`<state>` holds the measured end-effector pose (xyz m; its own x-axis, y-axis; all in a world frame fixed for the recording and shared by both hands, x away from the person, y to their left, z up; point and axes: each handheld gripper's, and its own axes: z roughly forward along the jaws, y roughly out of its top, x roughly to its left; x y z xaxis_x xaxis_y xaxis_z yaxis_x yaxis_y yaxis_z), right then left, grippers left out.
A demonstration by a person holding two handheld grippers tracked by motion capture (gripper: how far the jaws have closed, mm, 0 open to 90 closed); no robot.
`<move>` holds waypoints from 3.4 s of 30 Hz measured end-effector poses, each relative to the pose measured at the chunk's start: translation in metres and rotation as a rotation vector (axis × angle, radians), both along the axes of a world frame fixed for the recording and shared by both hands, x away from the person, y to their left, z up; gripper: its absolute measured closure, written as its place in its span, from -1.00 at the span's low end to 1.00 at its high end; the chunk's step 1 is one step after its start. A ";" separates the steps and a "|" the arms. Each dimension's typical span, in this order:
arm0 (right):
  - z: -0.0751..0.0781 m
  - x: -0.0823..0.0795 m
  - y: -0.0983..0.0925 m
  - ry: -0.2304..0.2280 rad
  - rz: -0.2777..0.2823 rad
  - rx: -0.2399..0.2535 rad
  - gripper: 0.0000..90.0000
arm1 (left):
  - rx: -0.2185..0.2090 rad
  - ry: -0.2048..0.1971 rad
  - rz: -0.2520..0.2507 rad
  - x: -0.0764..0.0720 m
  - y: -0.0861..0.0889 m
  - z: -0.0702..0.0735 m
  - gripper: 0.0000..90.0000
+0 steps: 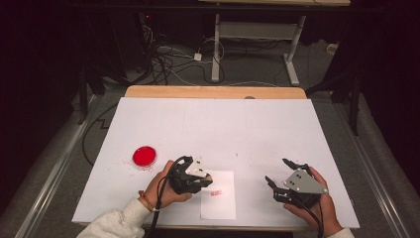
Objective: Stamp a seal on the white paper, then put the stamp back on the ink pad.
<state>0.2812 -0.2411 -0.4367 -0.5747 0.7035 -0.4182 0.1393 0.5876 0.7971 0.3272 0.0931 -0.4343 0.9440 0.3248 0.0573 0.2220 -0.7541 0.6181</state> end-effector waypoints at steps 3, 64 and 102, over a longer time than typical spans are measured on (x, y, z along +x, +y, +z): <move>0.000 -0.001 0.000 -0.002 0.000 -0.004 -0.42 | -0.004 -0.001 0.008 0.001 0.003 0.001 0.63; -0.001 -0.007 -0.003 -0.001 0.004 -0.007 -0.41 | -0.074 -0.049 0.372 0.038 0.122 0.022 0.63; -0.003 -0.005 -0.003 0.022 0.008 -0.020 -0.41 | 0.058 0.081 0.527 0.064 0.169 -0.013 0.60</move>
<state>0.2761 -0.2442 -0.4400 -0.5895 0.6901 -0.4199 0.1514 0.6049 0.7818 0.3916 0.2617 -0.4473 0.6562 0.7543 0.0232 0.6247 -0.5602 0.5439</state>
